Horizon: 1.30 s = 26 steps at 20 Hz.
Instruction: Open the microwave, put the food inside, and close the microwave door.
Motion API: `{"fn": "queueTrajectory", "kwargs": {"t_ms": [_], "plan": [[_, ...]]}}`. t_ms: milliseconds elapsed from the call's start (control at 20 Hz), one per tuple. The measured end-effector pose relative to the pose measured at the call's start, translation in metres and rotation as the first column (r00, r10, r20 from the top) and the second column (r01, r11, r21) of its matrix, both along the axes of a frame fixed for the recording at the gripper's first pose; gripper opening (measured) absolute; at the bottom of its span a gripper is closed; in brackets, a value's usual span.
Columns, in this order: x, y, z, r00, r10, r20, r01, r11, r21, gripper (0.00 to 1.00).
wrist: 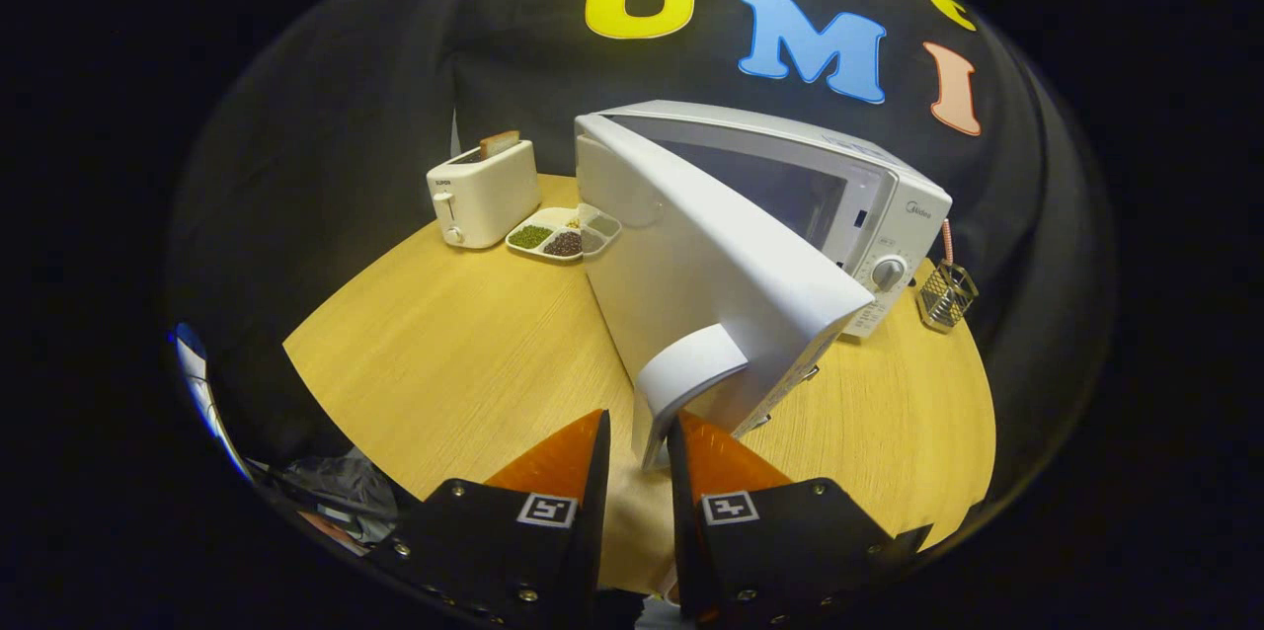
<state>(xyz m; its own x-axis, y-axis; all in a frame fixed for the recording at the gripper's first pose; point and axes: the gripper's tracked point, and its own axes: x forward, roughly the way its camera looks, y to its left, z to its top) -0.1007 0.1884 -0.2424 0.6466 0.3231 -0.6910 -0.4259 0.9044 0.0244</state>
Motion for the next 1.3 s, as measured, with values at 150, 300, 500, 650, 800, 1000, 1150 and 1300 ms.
{"fn": "queueTrajectory", "kwargs": {"t_ms": [150,300,500,650,800,1000,1150,1300], "plan": [[-0.007,0.01,0.001,1.0,-0.003,-0.001,0.003,1.0,0.006,0.32],[-0.017,0.022,0.0,1.0,-0.002,-0.002,0.002,1.0,0.007,0.32],[-0.027,0.041,0.001,1.0,0.007,-0.002,-0.007,1.0,0.012,0.32],[-0.034,0.056,0.002,1.0,0.019,0.007,-0.019,1.0,0.009,0.32],[-0.044,0.072,0.002,0.999,0.034,0.013,-0.034,0.999,0.009,0.32],[-0.054,0.089,0.005,0.998,0.064,0.013,-0.064,0.998,0.004,0.32],[-0.058,0.096,0.006,0.997,0.08,0.01,-0.08,0.997,-0.005,0.32],[-0.063,0.103,0.008,0.994,0.108,0.008,-0.108,0.994,-0.002,0.32]]}}
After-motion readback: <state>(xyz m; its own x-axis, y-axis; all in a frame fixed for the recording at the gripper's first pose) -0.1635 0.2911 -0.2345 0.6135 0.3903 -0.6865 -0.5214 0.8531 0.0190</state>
